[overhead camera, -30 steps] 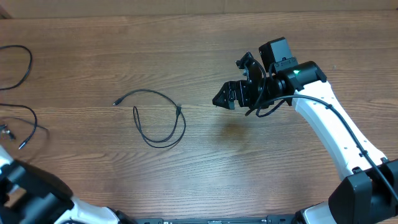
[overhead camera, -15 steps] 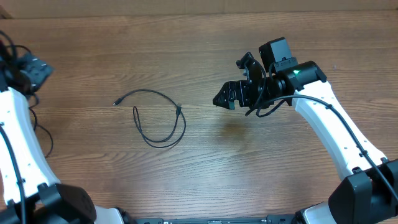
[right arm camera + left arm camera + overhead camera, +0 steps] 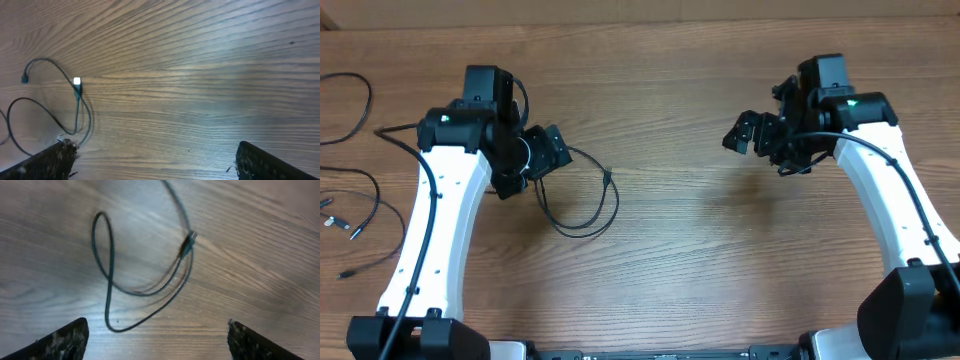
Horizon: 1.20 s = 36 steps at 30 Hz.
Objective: Untangle cables
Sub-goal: 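Reach the left gripper to the last cable and grasp it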
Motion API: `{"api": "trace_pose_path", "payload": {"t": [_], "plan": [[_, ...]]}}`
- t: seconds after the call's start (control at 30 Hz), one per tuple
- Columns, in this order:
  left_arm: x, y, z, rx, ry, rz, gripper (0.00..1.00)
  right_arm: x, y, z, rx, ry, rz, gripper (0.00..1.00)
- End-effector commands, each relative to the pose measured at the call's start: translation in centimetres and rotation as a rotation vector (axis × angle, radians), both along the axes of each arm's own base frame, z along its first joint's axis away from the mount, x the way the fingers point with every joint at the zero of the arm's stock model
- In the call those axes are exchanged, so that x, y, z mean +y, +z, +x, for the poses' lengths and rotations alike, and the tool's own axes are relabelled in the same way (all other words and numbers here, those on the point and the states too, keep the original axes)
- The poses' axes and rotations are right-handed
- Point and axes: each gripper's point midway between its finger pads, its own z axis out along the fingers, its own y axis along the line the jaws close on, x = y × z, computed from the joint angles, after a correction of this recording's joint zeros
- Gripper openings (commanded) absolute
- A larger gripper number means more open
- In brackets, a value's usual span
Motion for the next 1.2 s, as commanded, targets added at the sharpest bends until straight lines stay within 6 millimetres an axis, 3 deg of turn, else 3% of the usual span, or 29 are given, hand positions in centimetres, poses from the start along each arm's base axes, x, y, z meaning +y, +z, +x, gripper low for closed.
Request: {"api": "trace_pose_path", "payload": {"t": [0.0, 0.13, 0.23, 0.33, 0.43, 0.5, 0.6, 0.7, 0.9, 0.93, 0.97, 1.1, 1.13, 1.17], "plan": [[0.2, -2.9, -2.4, 0.112, 0.101, 0.019, 0.86, -0.3, 0.1, 0.2, -0.025, 0.023, -0.02, 1.0], [-0.9, -6.6, -4.8, 0.209, 0.114, 0.006, 0.8, -0.7, 0.0, 0.5, -0.037, 0.015, -0.045, 1.0], [-1.6, -8.8, -4.9, 0.192, 0.095, 0.009, 0.7, -0.9, 0.0, 0.6, -0.038, 0.011, -0.058, 1.0], [-0.4, -11.1, -4.7, 0.167, 0.165, 0.066, 0.65, -0.9, 0.0, 0.6, -0.038, 0.011, -0.058, 1.0], [1.3, -11.8, -3.8, 0.115, 0.223, 0.147, 0.66, -0.9, 0.0, 0.6, -0.038, 0.011, -0.058, 1.0], [2.1, -11.7, -2.1, 0.038, 0.242, 0.185, 0.66, -0.9, 0.0, 0.6, -0.041, 0.011, -0.058, 1.0], [2.0, -11.4, 0.4, -0.056, 0.255, 0.175, 0.58, -0.9, 0.0, 0.7, -0.045, 0.01, -0.058, 1.0], [1.9, -11.5, 1.3, -0.085, 0.257, 0.167, 0.53, -0.9, 0.0, 0.7, -0.045, 0.011, -0.058, 1.0], [1.9, -13.4, 1.2, -0.037, 0.253, 0.18, 0.29, -0.9, 0.0, 0.7, -0.046, 0.011, -0.058, 1.0], [2.0, -13.8, 1.3, -0.032, 0.253, 0.187, 0.12, -0.9, 0.0, 0.7, -0.046, 0.011, -0.058, 1.0], [2.1, -13.9, 1.4, -0.033, 0.254, 0.19, 0.05, -0.9, 0.0, 0.7, -0.046, 0.011, -0.058, 1.0], [2.1, -12.2, 3.1, -0.108, 0.195, 0.204, 0.04, -0.9, 0.0, 0.7, -0.044, 0.01, -0.058, 1.0], [1.9, -10.4, 4.3, -0.164, 0.133, 0.216, 0.04, -0.9, 0.0, 0.7, -0.044, 0.01, -0.058, 1.0], [1.7, -6.2, 6.3, -0.277, 0.031, 0.243, 0.04, -0.9, 0.0, 0.7, -0.044, 0.01, -0.057, 1.0]]}}
